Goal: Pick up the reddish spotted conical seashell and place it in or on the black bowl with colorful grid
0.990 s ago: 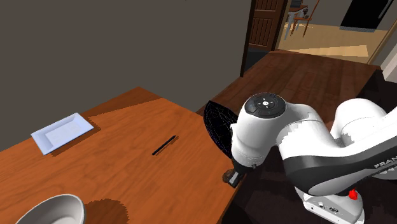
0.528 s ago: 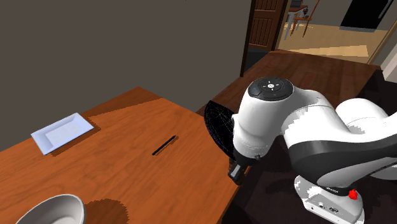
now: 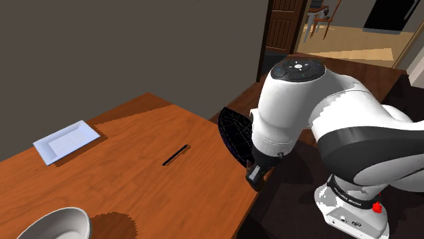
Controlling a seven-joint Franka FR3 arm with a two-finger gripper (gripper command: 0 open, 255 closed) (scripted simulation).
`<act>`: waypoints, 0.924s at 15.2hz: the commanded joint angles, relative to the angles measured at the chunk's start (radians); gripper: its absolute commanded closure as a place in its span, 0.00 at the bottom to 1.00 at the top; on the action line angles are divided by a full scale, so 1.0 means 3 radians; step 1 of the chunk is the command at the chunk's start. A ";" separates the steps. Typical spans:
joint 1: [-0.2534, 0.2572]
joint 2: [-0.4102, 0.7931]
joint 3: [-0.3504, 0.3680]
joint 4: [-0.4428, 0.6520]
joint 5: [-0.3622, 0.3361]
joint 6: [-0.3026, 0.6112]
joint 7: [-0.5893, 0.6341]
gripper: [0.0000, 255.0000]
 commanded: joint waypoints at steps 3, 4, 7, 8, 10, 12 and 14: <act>-0.0008 -0.0097 -0.0071 0.0128 -0.0038 -0.0224 -0.0031 1.00; -0.0008 -0.0119 -0.0086 0.0160 -0.0046 -0.0278 -0.0036 1.00; -0.0012 -0.0178 -0.0131 0.0261 -0.0072 -0.0436 -0.0051 1.00; -0.0014 -0.0195 -0.0146 0.0296 -0.0081 -0.0487 -0.0056 1.00; -0.0019 -0.0225 -0.0174 0.0367 -0.0098 -0.0588 -0.0065 1.00; -0.0024 -0.0251 -0.0200 0.0441 -0.0116 -0.0686 -0.0074 1.00; -0.0030 -0.0272 -0.0226 0.0517 -0.0134 -0.0783 -0.0082 1.00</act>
